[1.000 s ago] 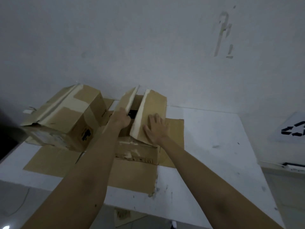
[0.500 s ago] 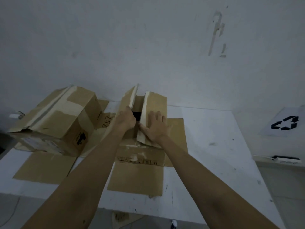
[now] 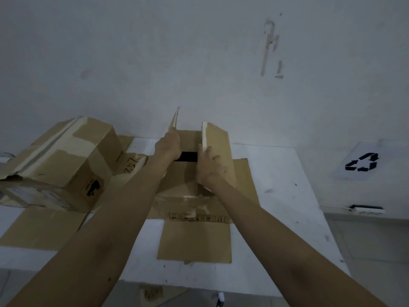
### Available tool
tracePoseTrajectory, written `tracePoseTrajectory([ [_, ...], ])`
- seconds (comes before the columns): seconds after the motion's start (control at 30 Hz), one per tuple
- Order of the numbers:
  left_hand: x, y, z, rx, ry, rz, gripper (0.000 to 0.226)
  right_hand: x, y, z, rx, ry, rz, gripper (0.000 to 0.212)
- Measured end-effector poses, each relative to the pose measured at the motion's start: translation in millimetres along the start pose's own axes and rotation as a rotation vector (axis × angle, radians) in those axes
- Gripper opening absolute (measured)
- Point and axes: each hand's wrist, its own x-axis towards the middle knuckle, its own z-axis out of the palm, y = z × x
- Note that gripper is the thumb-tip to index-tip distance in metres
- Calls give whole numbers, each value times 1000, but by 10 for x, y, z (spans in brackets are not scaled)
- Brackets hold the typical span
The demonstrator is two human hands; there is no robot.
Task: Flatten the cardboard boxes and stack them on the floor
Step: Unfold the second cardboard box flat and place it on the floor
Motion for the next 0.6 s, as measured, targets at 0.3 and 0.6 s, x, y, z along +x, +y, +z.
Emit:
tracePoseTrajectory([
  [0.3, 345, 196, 147, 321, 11, 223, 61, -40, 272, -439, -695, 104, 47, 61],
  [0.6, 524, 507, 502, 458, -152, 386, 60, -26, 837, -259, -810, 161, 197, 69],
])
